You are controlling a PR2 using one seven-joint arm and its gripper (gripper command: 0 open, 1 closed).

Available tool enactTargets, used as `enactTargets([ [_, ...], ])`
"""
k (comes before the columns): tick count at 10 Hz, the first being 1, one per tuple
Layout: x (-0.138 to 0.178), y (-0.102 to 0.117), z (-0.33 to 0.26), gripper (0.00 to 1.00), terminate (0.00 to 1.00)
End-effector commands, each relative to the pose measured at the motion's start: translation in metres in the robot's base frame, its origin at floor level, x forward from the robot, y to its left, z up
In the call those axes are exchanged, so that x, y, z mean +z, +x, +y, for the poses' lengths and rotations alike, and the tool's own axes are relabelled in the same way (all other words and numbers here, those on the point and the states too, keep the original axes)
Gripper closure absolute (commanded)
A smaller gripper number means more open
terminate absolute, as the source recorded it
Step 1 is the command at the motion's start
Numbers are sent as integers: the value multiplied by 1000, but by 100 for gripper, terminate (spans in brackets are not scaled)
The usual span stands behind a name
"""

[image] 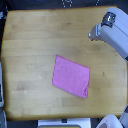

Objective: Folding a cloth

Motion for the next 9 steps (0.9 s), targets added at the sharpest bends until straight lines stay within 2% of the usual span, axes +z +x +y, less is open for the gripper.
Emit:
enactTargets([
  [1,-1,0,-1,0,0],
  [2,-4,-10,-11,0,0],
  [3,-16,-34,-21,0,0],
  [9,-45,-95,-25,0,0],
])
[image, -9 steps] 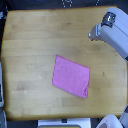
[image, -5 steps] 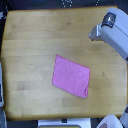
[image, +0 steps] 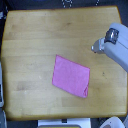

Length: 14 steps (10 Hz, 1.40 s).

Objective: Folding a cloth

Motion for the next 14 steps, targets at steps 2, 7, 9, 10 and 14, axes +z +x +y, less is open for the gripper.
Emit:
enactTargets([
  [2,-42,-68,-4,0,0],
  [7,-95,-125,48,0,0],
  [9,-104,-130,55,0,0],
  [10,-109,-132,65,0,0],
  [14,-117,-140,105,0,0],
])
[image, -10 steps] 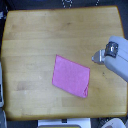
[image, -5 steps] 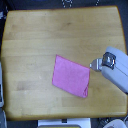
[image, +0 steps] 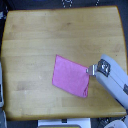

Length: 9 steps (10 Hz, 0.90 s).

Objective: Folding a cloth

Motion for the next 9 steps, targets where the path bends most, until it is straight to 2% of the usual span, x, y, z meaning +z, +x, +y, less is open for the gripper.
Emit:
enactTargets([
  [1,0,-48,95,0,0],
  [3,4,-35,107,0,0],
  [6,4,-35,111,0,0],
  [7,6,-36,108,100,0],
  [9,9,-41,107,100,0],
])
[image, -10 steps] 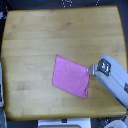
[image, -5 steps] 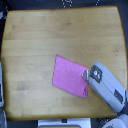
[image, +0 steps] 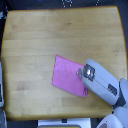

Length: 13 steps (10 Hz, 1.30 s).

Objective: Folding a cloth

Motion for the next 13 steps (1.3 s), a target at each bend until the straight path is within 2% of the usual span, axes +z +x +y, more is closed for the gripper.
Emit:
enactTargets([
  [1,37,-46,29,100,0],
  [5,36,-73,13,100,0],
  [7,35,-78,13,100,0],
  [13,43,-72,20,100,0],
])
